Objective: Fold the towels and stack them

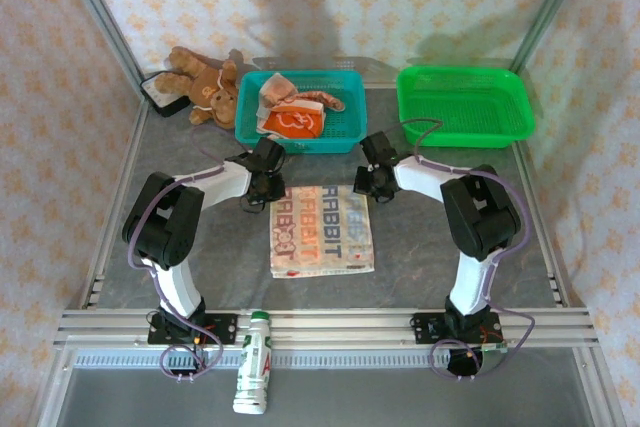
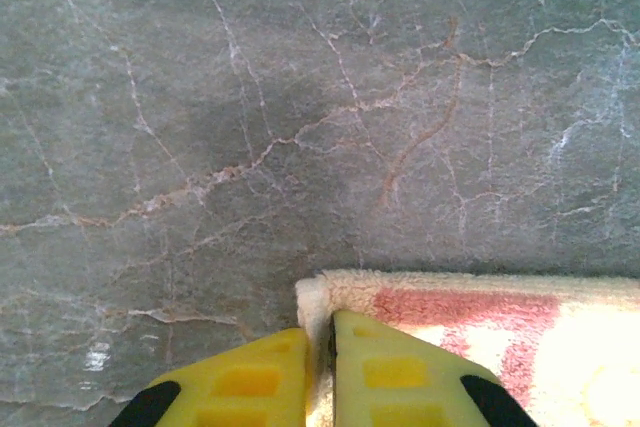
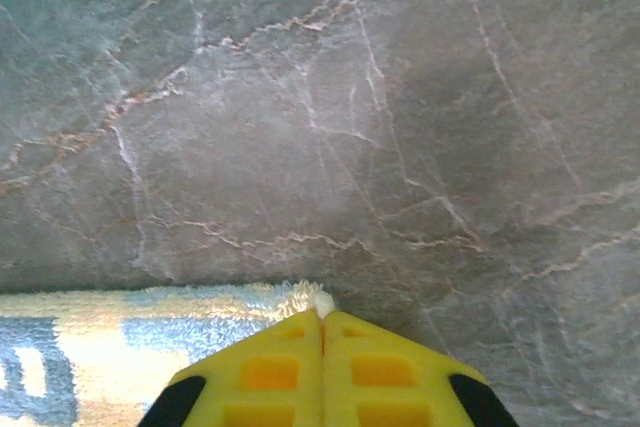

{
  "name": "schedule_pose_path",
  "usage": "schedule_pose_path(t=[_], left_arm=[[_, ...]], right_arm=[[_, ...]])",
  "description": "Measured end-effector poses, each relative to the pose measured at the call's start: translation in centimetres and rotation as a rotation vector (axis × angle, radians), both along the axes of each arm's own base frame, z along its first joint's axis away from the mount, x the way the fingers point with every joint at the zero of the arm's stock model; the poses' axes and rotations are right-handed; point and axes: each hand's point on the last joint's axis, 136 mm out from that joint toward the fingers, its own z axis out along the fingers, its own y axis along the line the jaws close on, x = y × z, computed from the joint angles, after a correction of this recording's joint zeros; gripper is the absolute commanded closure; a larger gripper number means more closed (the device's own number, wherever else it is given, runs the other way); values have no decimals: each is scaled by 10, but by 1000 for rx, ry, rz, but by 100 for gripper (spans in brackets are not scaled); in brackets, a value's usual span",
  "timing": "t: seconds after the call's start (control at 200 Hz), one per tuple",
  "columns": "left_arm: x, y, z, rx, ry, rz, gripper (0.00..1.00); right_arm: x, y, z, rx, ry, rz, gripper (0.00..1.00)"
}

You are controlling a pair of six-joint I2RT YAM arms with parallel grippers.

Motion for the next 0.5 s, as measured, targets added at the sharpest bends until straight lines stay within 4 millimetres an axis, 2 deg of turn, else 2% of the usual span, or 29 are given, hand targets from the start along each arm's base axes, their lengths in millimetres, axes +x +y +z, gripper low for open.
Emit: schedule_pose_path(t=[0.015,0.32,0.395,0.5], left_arm=[[0,0,0,2,-1,-5,100],[1,-4,5,-29,-5,-10,100],[1,-6,13,-41,-21,-19,100],[3,-7,32,-57,-65,-32,100]], right_arm=[[0,0,0,1,-1,1,100],[1,1,3,7,-7,2,100],[2,2,12,17,-27,4,100],[4,3,37,45,-83,7,100]])
